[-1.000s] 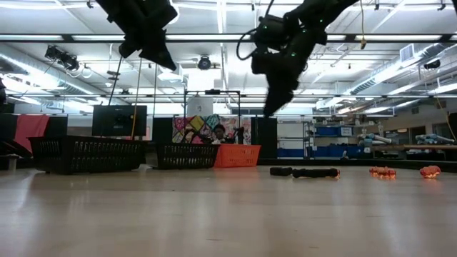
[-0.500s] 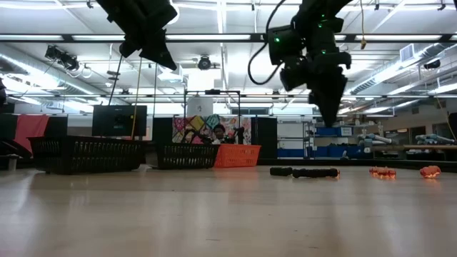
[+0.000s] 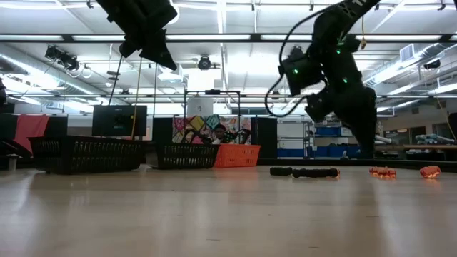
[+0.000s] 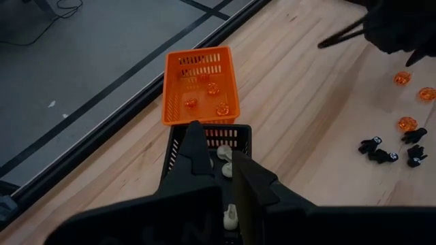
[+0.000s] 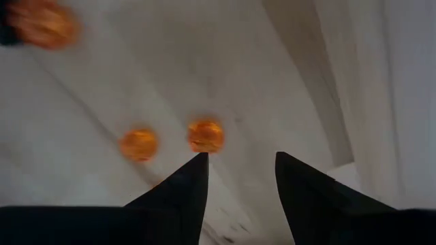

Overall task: Sort Halloween decoration
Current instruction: Put the orange pumpkin toy into the orange bin

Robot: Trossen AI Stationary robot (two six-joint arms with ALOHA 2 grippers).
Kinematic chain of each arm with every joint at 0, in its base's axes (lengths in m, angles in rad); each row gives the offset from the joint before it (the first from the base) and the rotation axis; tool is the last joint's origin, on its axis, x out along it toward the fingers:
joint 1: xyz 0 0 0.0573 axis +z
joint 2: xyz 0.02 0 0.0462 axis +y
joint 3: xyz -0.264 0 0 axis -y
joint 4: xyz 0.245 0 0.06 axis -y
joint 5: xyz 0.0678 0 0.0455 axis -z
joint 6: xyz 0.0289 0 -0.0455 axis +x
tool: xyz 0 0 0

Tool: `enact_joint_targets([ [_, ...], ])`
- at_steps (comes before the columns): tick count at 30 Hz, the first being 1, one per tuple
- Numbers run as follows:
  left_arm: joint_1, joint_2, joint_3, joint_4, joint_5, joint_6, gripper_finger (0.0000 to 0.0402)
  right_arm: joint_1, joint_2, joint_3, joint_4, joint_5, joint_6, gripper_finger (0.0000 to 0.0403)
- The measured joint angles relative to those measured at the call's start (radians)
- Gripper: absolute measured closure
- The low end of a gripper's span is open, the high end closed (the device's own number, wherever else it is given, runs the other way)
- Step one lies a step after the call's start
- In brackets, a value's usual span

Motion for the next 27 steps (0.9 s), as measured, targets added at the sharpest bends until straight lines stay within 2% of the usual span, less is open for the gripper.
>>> enact_joint_targets([
  [3, 0.000, 0.000, 0.000, 0.000, 0.000, 0.000, 0.0402, 0.011, 0.000, -0.044, 0.018, 0.021, 0.006, 0.0227],
  [8, 0.000, 0.000, 0.000, 0.000, 0.000, 0.003, 0.0402, 0.032, 0.000, -0.096, 0.091, -0.019, 0.010, 0.0228],
  [18, 0.000, 0.000, 0.000, 0.000, 0.000, 0.003, 0.0402, 0.106, 0.000, -0.136, 0.183, -0.031, 0.067, 0.0229],
  [27, 0.000, 0.000, 0.000, 0.000, 0.000, 0.003, 0.0402, 0.166, -0.007, -0.180, 0.252, 0.093, 0.115, 0.0229],
])
